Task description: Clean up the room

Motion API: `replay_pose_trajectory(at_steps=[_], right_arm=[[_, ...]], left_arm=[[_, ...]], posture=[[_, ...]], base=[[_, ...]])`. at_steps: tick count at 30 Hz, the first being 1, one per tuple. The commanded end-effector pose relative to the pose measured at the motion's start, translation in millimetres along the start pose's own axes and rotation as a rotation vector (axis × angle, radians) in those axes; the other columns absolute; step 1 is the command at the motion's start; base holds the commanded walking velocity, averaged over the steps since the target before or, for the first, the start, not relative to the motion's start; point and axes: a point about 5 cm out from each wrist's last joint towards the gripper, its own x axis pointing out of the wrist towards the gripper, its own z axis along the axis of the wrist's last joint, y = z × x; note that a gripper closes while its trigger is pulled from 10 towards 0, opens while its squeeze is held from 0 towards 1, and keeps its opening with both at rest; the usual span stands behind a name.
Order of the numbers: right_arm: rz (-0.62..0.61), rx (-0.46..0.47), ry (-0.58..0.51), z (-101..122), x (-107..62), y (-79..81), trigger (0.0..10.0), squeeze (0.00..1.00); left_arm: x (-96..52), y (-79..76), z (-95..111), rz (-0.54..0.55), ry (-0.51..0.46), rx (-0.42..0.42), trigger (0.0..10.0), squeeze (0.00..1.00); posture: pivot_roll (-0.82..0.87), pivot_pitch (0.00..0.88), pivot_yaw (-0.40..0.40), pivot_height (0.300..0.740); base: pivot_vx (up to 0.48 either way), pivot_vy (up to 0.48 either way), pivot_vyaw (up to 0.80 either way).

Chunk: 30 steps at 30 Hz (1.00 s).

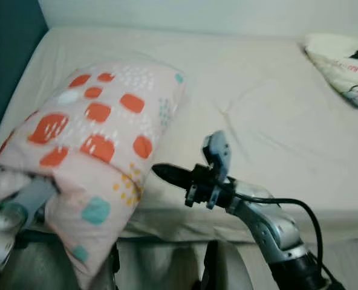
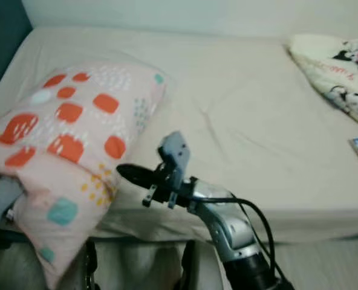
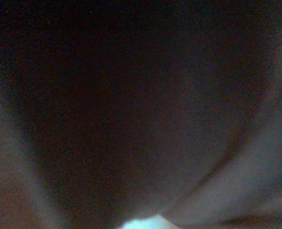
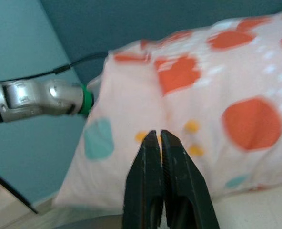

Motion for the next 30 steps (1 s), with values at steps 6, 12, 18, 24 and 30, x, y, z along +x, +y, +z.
replay_pose_trajectory(at_steps=[6, 12, 18, 24, 30], right_arm=[[-0.034, 0.030, -0.024, -5.9, 5.1, 7.3, 10.0, 0.00], [-0.045, 0.048, -0.031, -8.2, 8.5, 12.9, 10.0, 0.00], [-0.079, 0.047, -0.030, -9.3, 6.5, 12.1, 10.0, 0.00], [-0.104, 0.041, -0.028, -8.9, 0.3, 9.8, 10.0, 0.00], [-0.154, 0.050, -0.033, -7.7, -14.4, 3.2, 10.0, 0.00]], left_arm=[[13.0, -19.3, 100.0, -0.213, -0.359, -0.190, 10.0, 0.00], [14.4, -50.4, 124.1, -0.423, -0.403, -0.213, 10.0, 0.00], [19.8, -74.3, 119.5, -0.484, -0.357, -0.180, 10.0, 0.00], [17.2, -83.0, 84.5, -0.539, -0.259, -0.110, 10.0, 0.00], [-25.4, -84.6, 20.8, -0.686, -0.185, -0.100, 10.0, 0.00]], posture=[[0.02, 0.167, 0.014, 0.573], [0.01, 0.164, 0.028, 0.573], [0.00, 0.163, 0.035, 0.573], [-0.01, 0.160, 0.042, 0.573], [0.01, 0.153, 0.047, 0.573]], base=[[0.000, 0.000, 0.00], [0.000, 0.000, 0.00], [0.000, 0.000, 0.00], [0.000, 0.000, 0.00], [0.000, 0.000, 0.00]])
